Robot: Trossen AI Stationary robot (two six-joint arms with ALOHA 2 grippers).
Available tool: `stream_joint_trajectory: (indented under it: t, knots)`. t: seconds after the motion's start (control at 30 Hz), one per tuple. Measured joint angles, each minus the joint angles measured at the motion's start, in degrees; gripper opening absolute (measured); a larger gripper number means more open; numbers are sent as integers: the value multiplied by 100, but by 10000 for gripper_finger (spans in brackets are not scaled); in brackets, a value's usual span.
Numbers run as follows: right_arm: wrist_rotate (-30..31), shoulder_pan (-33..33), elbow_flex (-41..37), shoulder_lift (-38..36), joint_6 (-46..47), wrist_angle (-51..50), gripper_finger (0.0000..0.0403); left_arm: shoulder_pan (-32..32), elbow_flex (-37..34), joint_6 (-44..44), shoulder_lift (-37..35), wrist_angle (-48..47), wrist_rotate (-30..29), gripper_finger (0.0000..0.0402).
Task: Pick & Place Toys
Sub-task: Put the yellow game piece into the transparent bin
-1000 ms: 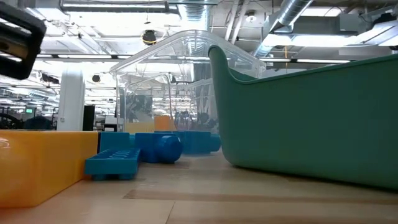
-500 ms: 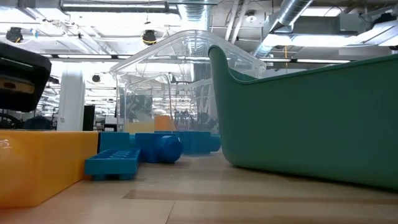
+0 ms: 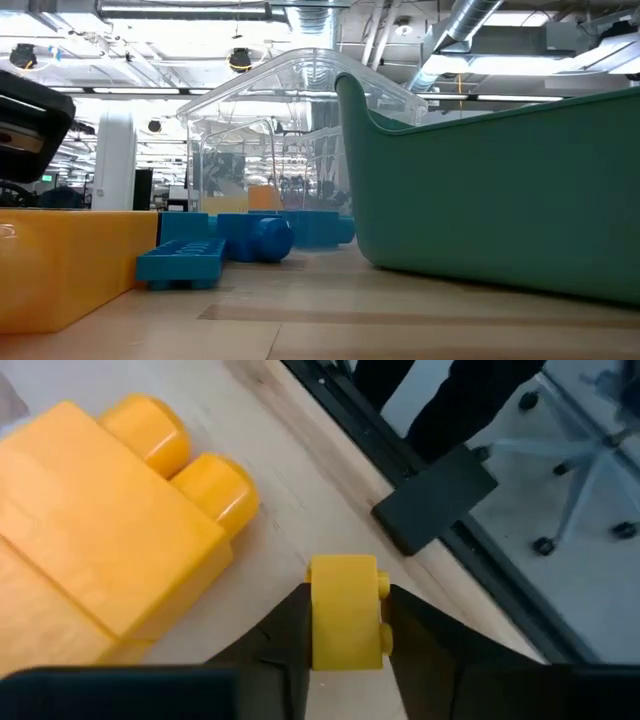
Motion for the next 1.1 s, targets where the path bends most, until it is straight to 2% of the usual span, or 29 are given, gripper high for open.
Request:
stream_joint_trajectory:
  t: [0.07,0.33,0.47,0.67,0.9,1.1]
  knots:
    - [0,0,0,-5,-3,-6,254,2,0,-47,0,10,61,89]
    - [0,0,0,-9,-17,-17,254,-64,0,-337,-81,-96,60,99]
    - [-4,0,0,-9,-17,-17,254,-226,0,-601,-395,-614,60,96]
    - [-10,0,-1,-9,-40,-22,254,-515,-2,-1099,-1277,-1956,60,92]
    - [-74,2,0,-9,-63,-24,254,-608,0,-1754,-2641,-3438,-7,93]
    - [-133,9,0,-9,-66,-33,254,-462,-1,-2118,-3403,-4006,-27,93]
